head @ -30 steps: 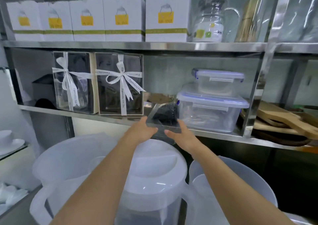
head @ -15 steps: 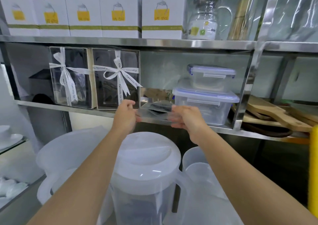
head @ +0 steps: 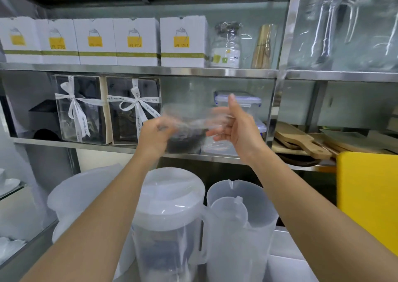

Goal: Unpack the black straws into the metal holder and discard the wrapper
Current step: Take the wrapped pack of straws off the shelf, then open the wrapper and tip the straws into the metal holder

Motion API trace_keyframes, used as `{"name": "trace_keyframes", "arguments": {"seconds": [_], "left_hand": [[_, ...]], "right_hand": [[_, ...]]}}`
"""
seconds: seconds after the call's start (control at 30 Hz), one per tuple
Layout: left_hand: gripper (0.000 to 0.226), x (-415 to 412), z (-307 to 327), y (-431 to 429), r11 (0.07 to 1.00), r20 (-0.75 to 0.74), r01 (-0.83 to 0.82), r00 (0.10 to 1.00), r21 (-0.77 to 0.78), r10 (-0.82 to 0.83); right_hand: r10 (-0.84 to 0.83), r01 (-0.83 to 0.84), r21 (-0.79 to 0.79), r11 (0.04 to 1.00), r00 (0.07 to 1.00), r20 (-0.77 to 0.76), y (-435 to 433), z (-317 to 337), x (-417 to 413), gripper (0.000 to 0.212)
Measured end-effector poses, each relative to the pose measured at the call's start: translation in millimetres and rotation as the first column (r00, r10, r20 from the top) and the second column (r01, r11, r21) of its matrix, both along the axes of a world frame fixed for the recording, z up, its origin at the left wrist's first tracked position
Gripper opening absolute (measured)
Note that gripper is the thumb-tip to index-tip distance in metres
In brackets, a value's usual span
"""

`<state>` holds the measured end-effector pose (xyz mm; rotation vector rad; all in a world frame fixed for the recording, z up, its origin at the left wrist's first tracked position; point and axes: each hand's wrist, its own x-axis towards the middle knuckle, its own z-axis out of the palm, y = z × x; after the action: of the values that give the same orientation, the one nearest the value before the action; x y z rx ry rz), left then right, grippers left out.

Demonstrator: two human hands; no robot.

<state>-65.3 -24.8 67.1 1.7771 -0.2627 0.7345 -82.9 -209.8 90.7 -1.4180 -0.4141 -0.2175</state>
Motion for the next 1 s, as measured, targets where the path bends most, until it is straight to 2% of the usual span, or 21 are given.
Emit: {"name": "trace_keyframes", "arguments": {"seconds": [0.07,0.13,0.23,0.3,0.4,0.47,0.53,0.6,0.67,0.73,0.83,0.93,1.0], "left_hand": [[0.004,-9,15,-3,0.999,0.043,-0.013,0.999,-0.033,0.014],[0.005,-20,31,-4,0.997,0.093,0.015,0.996,-0.070,-0.008],[0.008,-37,52,-10,0.998,0.125,0.022,0.992,-0.067,-0.013],[0.005,-52,63,-18,0.997,0.156,0.055,0.987,-0.061,-0.045],[0.007,-75,71,-36,0.992,0.181,0.122,0.977,-0.027,-0.115],[0.004,-92,71,-47,0.985,0.177,0.172,0.969,0.007,-0.171],[0.010,-107,66,-56,0.974,0.168,0.228,0.960,-0.008,-0.223],[0.010,-123,56,-64,0.964,0.110,0.260,0.961,-0.048,-0.254],[0.016,-140,41,-71,0.968,0.046,0.232,0.972,-0.098,-0.229],[0.028,-153,23,-79,0.981,0.003,0.129,0.992,-0.143,-0.130],[0.036,-178,-2,-91,0.989,-0.019,-0.016,1.000,-0.150,0.013],[0.033,-212,-26,-111,0.996,0.072,-0.011,0.997,-0.087,0.017],[0.038,-236,-39,-127,0.998,0.113,0.056,0.992,0.023,-0.059]], "right_hand": [[-0.009,0.006,0.049,0.999,0.998,0.056,-8,7,-9,0.050],[-0.053,0.052,0.010,0.999,0.993,0.102,-16,14,-17,0.037],[-0.087,0.107,-0.179,0.978,0.989,0.117,-27,20,-31,0.050],[-0.044,0.069,-0.228,0.971,0.993,0.113,-30,23,-41,0.059],[0.002,0.025,-0.217,0.976,0.992,0.124,-30,30,-60,0.060],[-0.019,0.047,-0.214,0.976,0.991,0.133,-30,33,-77,0.043],[-0.055,0.079,-0.188,0.979,0.990,0.130,-32,30,-99,0.022],[-0.106,0.118,-0.137,0.984,0.990,0.091,-38,21,-118,0.014],[-0.172,0.176,-0.106,0.979,0.984,0.047,-44,9,-136,0.015],[-0.214,0.214,-0.068,0.974,0.977,0.011,-49,-3,-152,0.011],[-0.269,0.269,-0.010,0.963,0.960,-0.072,-59,-19,-171,0.016],[-0.320,0.322,0.009,0.947,0.943,-0.092,-65,-29,-190,0.021],[-0.367,0.369,0.017,0.929,0.928,-0.067,-67,-34,-204,0.028]]}}
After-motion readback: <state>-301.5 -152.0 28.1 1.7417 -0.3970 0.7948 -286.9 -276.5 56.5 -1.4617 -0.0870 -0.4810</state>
